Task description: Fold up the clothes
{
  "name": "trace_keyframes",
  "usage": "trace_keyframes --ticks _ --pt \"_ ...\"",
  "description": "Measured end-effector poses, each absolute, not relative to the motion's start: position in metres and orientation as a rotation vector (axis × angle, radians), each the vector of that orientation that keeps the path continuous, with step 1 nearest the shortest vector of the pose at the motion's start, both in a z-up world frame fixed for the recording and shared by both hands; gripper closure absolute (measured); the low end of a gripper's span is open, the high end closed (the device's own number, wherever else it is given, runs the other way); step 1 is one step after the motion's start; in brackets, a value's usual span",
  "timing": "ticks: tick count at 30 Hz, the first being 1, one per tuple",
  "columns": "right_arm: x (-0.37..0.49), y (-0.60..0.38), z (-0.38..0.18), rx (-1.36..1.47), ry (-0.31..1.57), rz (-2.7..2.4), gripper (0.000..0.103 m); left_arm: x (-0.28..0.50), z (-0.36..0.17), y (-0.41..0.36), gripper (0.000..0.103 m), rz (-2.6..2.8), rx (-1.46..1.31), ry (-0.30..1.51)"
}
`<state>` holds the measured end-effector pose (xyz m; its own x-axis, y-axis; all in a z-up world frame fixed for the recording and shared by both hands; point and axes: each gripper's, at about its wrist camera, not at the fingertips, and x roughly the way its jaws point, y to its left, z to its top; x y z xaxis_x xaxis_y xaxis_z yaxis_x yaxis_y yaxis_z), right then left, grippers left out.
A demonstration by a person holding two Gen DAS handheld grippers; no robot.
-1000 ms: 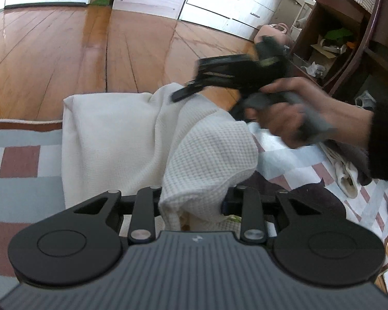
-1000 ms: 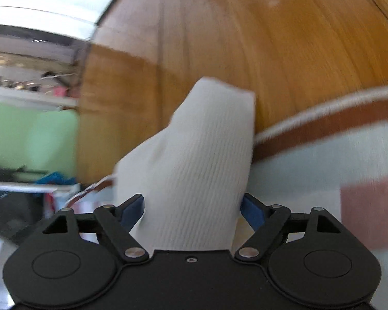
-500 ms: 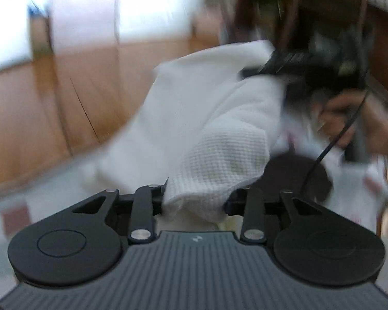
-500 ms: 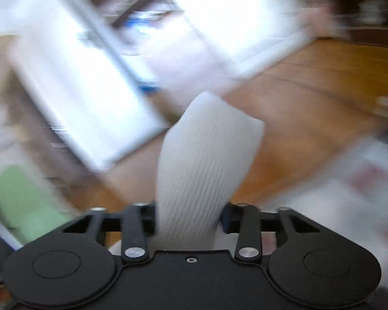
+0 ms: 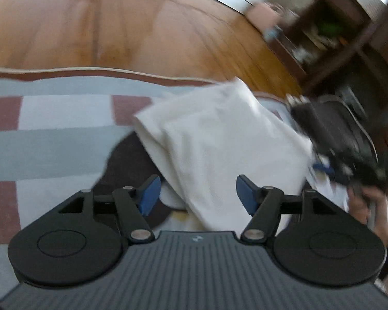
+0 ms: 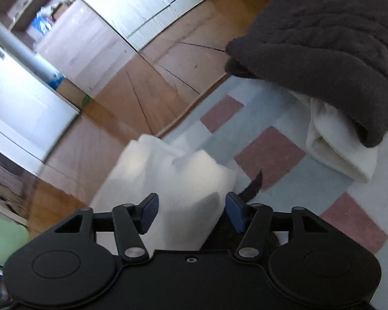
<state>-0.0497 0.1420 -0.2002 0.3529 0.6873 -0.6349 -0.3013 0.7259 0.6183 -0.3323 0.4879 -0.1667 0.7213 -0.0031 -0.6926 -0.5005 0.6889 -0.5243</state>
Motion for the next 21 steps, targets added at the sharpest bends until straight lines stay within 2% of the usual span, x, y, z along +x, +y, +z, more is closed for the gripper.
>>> trace_keyframes --ticks 5,9,15,17,19,21 --pt "-0.051 0.158 -0.235 0.515 1.100 0.709 0.036 -0.305 -0.187 0.500 0.035 0.384 -0.811 0.723" --pt "-0.053 0.169 -0.251 0.484 1.114 0.739 0.036 -0.292 -0.195 0.505 0.035 0.494 -0.765 0.651" --pt "-0.044 0.175 -0.253 0.473 1.089 0.766 0.036 -0.278 -0.218 0.505 0.034 0.471 -0.802 0.721" --pt "-0.040 0.177 -0.256 0.481 1.086 0.769 0.035 -0.276 -0.220 0.505 0.019 0.454 -0.815 0.708" --pt "-0.038 0.178 -0.258 0.477 1.089 0.778 0.035 -0.274 -0.223 0.511 0.010 0.450 -0.868 0.671" --pt "-0.037 0.180 -0.260 0.474 1.094 0.788 0.034 -0.266 -0.223 0.507 0.008 0.436 -0.835 0.666"
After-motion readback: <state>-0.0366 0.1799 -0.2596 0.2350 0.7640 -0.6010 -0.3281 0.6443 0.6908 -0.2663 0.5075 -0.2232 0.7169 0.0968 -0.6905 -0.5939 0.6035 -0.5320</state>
